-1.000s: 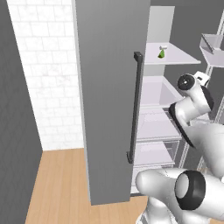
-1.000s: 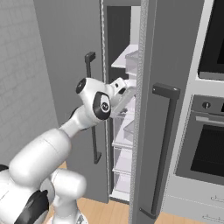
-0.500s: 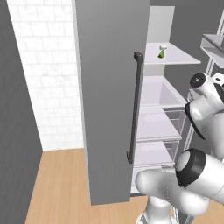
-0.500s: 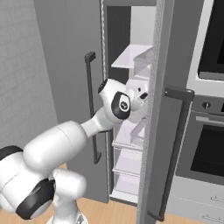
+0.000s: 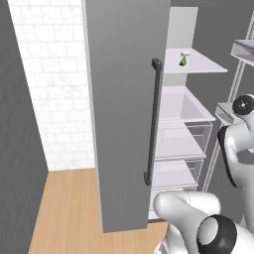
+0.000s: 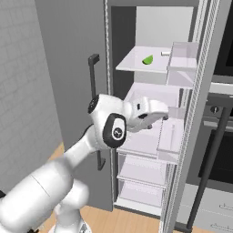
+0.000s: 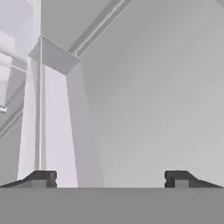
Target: Grab a lemon wedge from the fridge and one ice cube from the ice bowl, and put them in the glass of lemonade.
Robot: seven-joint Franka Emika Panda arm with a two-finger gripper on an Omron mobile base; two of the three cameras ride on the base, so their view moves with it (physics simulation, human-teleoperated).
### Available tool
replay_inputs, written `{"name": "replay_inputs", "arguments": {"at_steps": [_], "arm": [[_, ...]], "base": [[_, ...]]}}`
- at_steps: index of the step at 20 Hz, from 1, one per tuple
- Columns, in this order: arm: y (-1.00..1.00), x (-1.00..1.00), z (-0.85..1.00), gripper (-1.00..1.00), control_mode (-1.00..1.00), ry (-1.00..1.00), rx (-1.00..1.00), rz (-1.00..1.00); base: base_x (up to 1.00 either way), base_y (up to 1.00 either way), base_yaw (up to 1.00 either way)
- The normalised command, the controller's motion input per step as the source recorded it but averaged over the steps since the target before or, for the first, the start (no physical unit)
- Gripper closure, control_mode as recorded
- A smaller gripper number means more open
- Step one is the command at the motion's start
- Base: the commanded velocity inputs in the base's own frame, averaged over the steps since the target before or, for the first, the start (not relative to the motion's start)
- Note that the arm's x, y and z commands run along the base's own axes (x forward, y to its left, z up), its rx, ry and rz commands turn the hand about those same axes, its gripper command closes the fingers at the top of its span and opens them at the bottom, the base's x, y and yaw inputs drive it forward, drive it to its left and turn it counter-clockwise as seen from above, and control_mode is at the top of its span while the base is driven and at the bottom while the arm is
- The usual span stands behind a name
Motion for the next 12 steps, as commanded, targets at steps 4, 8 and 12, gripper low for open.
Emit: {"name": "replay_inputs", "arguments": {"at_steps": [4, 8, 12], "arm": [[1.00, -0.80, 0.79, -1.00, -1.00, -0.49, 0.33, -0.06], [1.00, -0.75, 0.34, -1.00, -1.00, -0.39, 0.35, -0.12], [1.00, -0.85, 0.06, -1.00, -1.00, -0.09, 0.41, -0.07]], "base": [[0.00, 0.00, 0.00], [0.00, 0.00, 0.00], [0.00, 0.00, 0.00]]}}
